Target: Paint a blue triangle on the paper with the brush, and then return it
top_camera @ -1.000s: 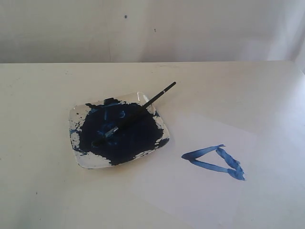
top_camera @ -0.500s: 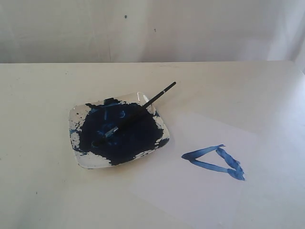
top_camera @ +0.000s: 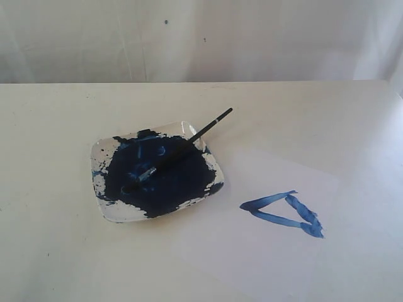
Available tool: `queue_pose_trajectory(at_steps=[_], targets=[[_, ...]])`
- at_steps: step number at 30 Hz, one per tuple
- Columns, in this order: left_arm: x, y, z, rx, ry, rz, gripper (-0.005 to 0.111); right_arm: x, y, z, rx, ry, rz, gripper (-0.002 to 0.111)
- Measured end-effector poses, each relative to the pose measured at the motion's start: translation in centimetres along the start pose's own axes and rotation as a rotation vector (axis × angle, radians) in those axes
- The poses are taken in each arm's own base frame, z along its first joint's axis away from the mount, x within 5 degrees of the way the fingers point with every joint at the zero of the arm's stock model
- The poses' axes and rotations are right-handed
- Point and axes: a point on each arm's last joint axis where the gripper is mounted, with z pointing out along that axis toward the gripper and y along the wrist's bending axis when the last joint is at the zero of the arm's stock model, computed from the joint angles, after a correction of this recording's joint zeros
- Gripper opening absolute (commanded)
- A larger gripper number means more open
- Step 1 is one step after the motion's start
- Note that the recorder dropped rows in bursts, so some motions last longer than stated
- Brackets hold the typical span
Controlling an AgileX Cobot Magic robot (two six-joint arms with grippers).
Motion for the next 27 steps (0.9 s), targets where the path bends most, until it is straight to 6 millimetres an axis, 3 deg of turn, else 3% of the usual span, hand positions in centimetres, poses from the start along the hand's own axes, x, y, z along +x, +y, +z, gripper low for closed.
queue_pose_trajectory(at_steps=[6, 11, 17, 22, 27], targets=[[0.0, 0.0, 0.0, 0.000, 0.000, 0.000, 0.000, 0.5, -0.4, 0.1, 0.019, 0.050, -0.506, 0.000], [0.0, 0.0, 0.0, 0.000, 0.000, -0.002, 0.000, 1.0, 0.4, 0.4, -0.173, -0.015, -0.847, 0.000], [0.0, 0.0, 0.0, 0.000, 0.000, -0.002, 0.000, 1.0, 1.2, -0.7, -0.331, -0.183, -1.176, 0.000], [0.0, 0.0, 0.0, 0.000, 0.000, -0.002, 0.000, 0.9, 1.1, -1.0, -0.306, -0.248, -1.274, 0.000], [0.0, 0.0, 0.0, 0.000, 0.000, -0.002, 0.000, 0.5, 1.0, -0.9, -0.241, -0.276, -1.217, 0.000]])
